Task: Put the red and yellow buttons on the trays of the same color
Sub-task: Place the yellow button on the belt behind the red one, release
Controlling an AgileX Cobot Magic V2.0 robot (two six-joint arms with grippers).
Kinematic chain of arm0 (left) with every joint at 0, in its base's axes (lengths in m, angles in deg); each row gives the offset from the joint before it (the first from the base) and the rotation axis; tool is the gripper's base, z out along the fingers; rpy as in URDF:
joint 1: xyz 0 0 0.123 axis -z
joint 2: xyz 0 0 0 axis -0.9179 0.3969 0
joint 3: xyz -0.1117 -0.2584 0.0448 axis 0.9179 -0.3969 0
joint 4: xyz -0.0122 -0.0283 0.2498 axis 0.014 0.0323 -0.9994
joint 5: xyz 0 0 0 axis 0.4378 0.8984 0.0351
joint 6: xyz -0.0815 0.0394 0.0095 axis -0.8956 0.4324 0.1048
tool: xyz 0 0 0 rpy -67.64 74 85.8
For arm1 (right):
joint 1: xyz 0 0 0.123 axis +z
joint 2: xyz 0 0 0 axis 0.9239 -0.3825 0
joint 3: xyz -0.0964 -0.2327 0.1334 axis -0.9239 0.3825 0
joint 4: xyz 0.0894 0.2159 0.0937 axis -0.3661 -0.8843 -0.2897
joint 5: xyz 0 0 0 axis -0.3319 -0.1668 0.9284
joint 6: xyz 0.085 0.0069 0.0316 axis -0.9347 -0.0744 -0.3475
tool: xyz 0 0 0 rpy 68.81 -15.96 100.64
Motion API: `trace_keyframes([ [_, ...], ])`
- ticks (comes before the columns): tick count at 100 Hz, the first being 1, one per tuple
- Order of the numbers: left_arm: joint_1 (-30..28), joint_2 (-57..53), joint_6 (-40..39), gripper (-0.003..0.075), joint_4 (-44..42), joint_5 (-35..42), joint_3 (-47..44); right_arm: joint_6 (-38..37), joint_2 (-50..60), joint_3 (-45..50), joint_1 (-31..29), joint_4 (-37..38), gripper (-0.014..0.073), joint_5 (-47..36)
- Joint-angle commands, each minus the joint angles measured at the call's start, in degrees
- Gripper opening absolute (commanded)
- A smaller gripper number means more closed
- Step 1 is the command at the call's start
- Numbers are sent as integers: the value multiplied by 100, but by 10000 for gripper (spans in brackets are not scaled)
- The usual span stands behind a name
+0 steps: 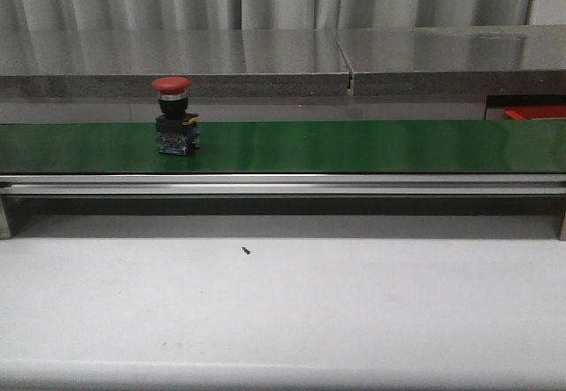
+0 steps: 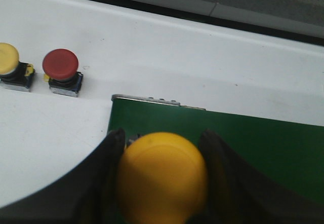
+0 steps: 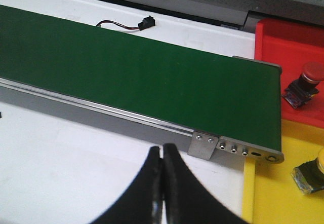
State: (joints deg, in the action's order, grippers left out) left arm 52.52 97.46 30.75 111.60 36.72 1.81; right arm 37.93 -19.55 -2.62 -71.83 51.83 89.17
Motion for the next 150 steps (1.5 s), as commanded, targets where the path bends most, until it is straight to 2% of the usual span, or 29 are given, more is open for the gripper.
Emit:
trace_keyframes([
  [1,126,-403,44,-19,74,613,-220,41,21,-152,-7,-74,-116,-316],
  [37,155,-349,52,-19,271,1220,-1054,41,21,-152,-7,-74,-116,-316],
  [97,386,327,232,-4,378,1556,-1043,41,21,-152,-7,-74,-116,-324],
  [102,386,355,232,34,378,1492,-1043,41,21,-152,-7,-74,-116,-317],
  [109,386,353,297,144,378,1450,-1043,41,21,-152,-7,-74,-116,-317],
  [114,386,353,352,258,428,1451,-1043,41,21,-152,-7,-74,-116,-317],
  [124,386,341,361,551,529,1462,-1008,41,21,-152,-7,-74,-116,-317],
  [131,386,263,361,686,635,1483,-1008,41,21,-152,-7,-74,-116,-317],
  [136,386,162,361,716,648,1483,-1008,41,21,-152,-7,-74,-116,-317],
  [150,496,-187,365,653,731,1497,-1008,41,21,-152,-7,-74,-116,-317],
])
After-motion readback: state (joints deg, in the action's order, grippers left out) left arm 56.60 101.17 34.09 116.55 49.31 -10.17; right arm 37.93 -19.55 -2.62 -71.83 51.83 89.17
